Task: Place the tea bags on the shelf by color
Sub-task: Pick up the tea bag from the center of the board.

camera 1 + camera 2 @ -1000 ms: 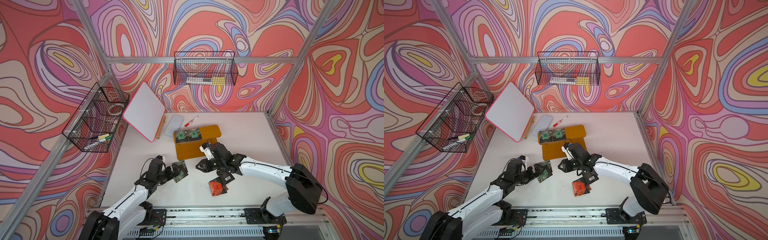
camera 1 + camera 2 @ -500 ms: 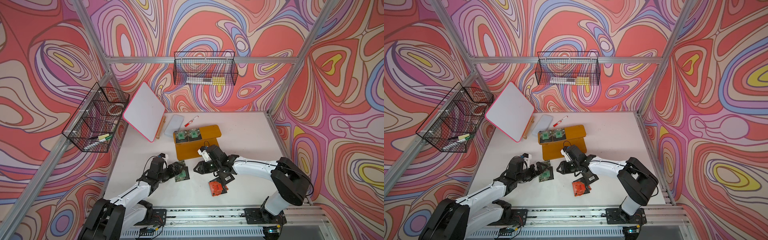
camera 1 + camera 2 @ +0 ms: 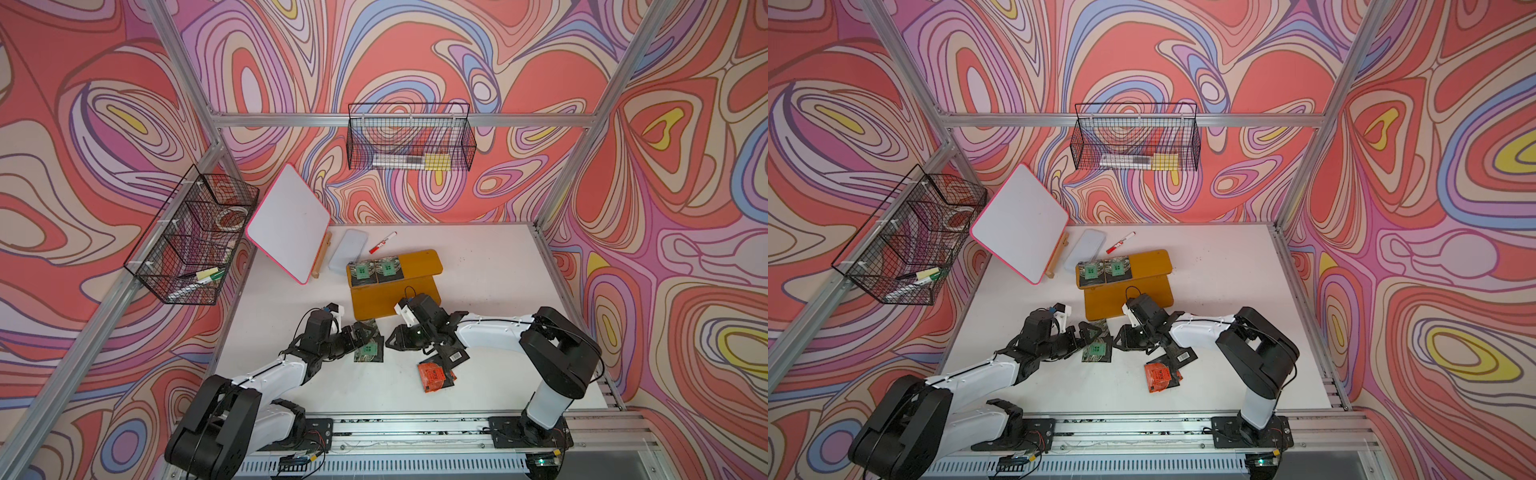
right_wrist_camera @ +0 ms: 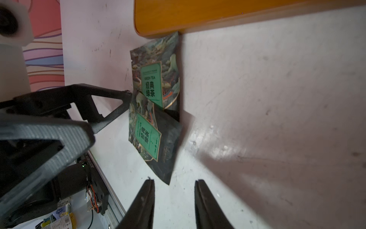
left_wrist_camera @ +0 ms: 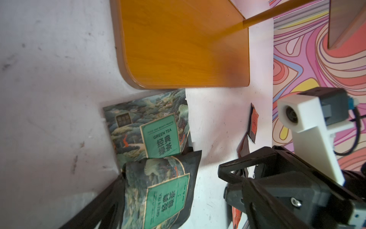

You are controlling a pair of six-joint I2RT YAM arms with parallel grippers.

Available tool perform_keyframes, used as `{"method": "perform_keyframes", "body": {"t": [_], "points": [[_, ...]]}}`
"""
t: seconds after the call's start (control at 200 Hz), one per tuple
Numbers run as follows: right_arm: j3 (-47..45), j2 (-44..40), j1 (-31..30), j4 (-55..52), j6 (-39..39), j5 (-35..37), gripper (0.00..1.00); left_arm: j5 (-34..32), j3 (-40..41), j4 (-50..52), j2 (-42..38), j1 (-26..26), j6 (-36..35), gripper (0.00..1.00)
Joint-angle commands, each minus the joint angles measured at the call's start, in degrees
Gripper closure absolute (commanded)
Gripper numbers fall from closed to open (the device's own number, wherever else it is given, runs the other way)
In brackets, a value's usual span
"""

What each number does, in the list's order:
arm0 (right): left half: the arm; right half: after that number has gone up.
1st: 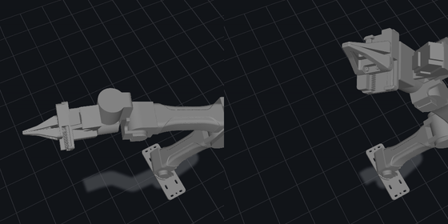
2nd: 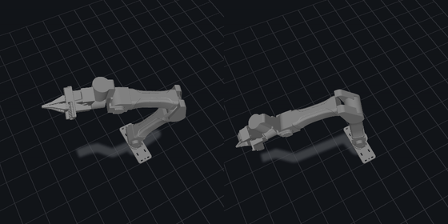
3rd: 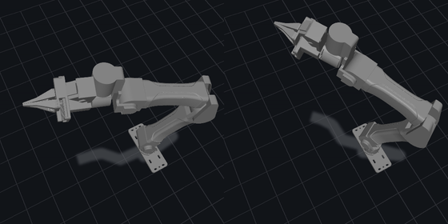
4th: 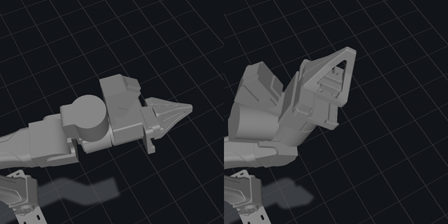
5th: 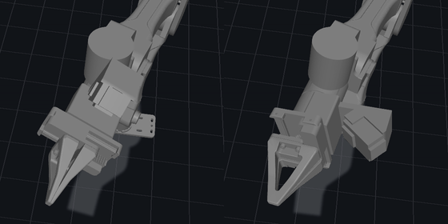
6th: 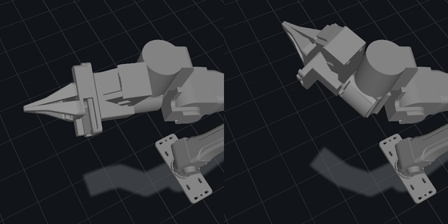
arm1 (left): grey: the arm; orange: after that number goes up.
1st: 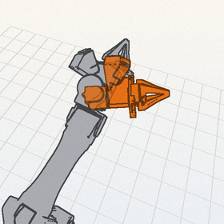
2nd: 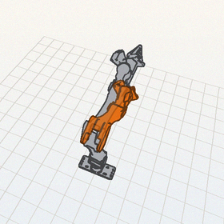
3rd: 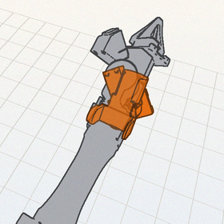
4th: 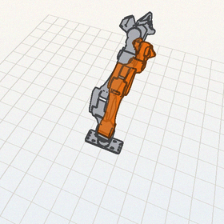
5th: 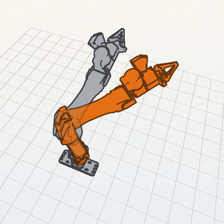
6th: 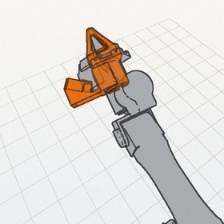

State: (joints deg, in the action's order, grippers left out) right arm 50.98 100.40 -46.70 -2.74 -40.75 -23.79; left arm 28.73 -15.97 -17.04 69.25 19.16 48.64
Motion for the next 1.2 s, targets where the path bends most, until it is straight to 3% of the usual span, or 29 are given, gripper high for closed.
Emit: {"method": "perform_keyframes", "body": {"t": [0.0, 0.836, 1.017, 1.197], "points": [[1.36, 0.82, -0.22, 0.88, -0.96, 1.33, 0.64, 1.16, -1.20, -1.37, 1.35, 0.60, -1.18, 0.05], [2.64, 8.15, 2.05, 8.19, -6.22, -1.98, 0.70, 1.85, -2.40, -3.97, 4.74, 2.46, -0.92, 0.06], [2.11, 8.54, 2.14, 9.15, -7.03, -2.83, 0.75, 1.81, -2.57, -4.17, 4.88, 2.62, -0.82, 0.06], [1.68, 8.27, 2.30, 9.36, -7.06, -3.01, 0.86, 1.83, -2.58, -4.23, 5.01, 2.68, -0.74, 0.06]]}}
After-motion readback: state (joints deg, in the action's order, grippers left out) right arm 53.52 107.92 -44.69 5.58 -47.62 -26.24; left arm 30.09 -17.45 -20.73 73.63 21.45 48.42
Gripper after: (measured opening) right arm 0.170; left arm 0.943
